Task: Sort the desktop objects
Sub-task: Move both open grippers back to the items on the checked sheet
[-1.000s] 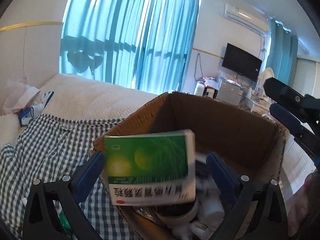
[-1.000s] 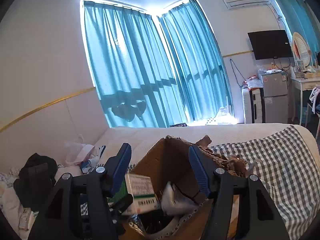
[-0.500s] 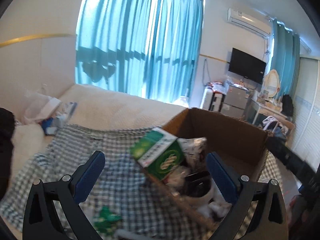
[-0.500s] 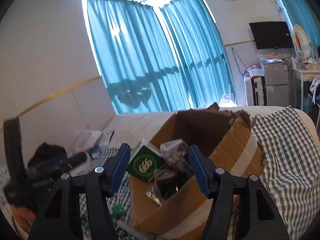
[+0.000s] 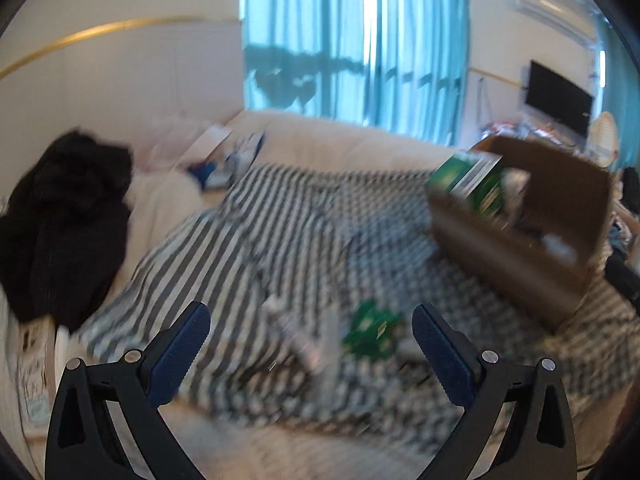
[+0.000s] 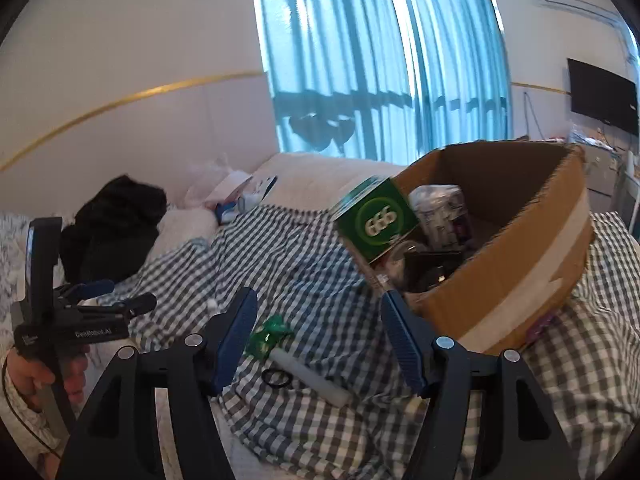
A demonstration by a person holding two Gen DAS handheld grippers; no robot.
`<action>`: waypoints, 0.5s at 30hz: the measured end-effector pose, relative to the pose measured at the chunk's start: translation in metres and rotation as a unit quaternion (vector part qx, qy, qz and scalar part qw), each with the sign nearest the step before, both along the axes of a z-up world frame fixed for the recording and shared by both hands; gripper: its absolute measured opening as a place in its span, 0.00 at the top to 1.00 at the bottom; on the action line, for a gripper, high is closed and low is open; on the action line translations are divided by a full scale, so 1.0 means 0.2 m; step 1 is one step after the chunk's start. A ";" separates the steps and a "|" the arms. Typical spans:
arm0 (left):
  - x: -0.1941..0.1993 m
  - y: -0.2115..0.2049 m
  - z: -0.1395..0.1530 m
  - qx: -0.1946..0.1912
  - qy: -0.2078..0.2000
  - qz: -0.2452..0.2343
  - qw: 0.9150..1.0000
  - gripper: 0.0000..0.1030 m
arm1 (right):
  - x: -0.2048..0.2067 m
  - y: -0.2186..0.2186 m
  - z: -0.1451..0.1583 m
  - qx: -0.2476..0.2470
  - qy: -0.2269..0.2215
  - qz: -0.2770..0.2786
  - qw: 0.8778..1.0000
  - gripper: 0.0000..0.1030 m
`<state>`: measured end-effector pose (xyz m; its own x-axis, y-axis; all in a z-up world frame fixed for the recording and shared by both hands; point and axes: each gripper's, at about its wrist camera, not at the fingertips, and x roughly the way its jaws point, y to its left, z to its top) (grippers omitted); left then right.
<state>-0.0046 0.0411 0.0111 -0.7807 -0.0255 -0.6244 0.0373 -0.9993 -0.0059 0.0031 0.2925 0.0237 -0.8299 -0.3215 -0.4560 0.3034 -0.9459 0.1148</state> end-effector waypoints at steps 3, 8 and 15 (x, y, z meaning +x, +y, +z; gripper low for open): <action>0.06 -0.09 -0.15 0.000 -0.015 0.035 0.999 0.00 | -0.02 -0.10 -0.09 0.022 -0.013 0.016 1.000 0.38; 0.02 -0.11 -0.31 0.017 -0.052 0.051 0.997 0.00 | -0.10 -0.23 -0.26 0.055 -0.055 0.032 0.996 0.38; -0.14 0.02 -0.50 -0.006 -0.103 0.023 0.994 0.00 | -0.24 -0.32 -0.46 0.110 -0.107 0.064 0.986 0.54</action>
<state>-0.0331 0.0446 -0.0881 -0.6338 -0.0659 -0.7707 0.0814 -0.9965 0.0183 -0.0447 0.2287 -0.0689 -0.6666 -0.2913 -0.6861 0.4131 -0.9106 -0.0148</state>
